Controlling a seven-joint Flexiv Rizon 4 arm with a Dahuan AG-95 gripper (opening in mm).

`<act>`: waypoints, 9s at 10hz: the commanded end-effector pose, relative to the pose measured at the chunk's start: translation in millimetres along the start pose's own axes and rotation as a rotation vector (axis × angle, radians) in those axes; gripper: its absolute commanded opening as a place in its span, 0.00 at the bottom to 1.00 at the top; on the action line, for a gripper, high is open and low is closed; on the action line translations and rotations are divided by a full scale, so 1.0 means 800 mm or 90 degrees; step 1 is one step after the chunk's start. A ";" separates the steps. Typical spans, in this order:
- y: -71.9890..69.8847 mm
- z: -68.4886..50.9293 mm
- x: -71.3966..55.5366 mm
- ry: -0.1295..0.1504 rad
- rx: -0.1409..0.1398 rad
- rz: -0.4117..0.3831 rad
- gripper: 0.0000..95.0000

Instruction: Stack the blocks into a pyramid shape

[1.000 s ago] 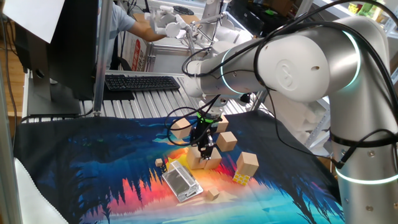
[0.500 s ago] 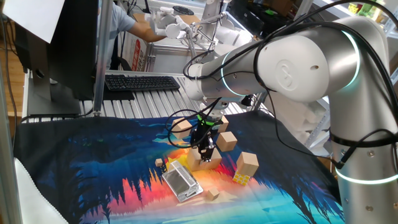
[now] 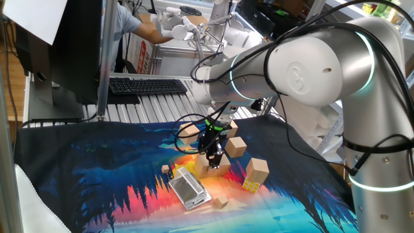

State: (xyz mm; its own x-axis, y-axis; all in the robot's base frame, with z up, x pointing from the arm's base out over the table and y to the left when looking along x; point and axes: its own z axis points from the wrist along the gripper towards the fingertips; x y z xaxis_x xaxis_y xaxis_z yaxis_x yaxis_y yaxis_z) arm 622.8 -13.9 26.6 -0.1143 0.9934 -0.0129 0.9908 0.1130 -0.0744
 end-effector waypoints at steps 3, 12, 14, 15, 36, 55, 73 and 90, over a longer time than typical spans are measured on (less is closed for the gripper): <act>0.000 0.001 0.000 -0.002 -0.005 -0.004 0.00; 0.000 0.001 0.000 -0.001 -0.008 -0.003 0.40; 0.000 0.001 0.001 -0.005 -0.012 -0.003 0.60; 0.000 0.001 0.001 -0.005 -0.013 -0.002 0.60; 0.009 -0.057 -0.012 0.004 -0.012 -0.062 0.80; 0.066 -0.104 -0.114 -0.033 -0.006 -0.253 0.80; 0.067 -0.104 -0.113 0.027 -0.021 -0.305 0.80; 0.138 -0.114 -0.254 -0.047 -0.003 -0.008 1.00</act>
State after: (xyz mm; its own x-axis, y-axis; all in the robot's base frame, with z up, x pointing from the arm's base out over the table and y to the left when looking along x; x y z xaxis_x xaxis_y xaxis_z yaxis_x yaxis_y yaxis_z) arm 757.7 -193.9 113.2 -0.1619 0.9831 -0.0852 0.9853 0.1562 -0.0697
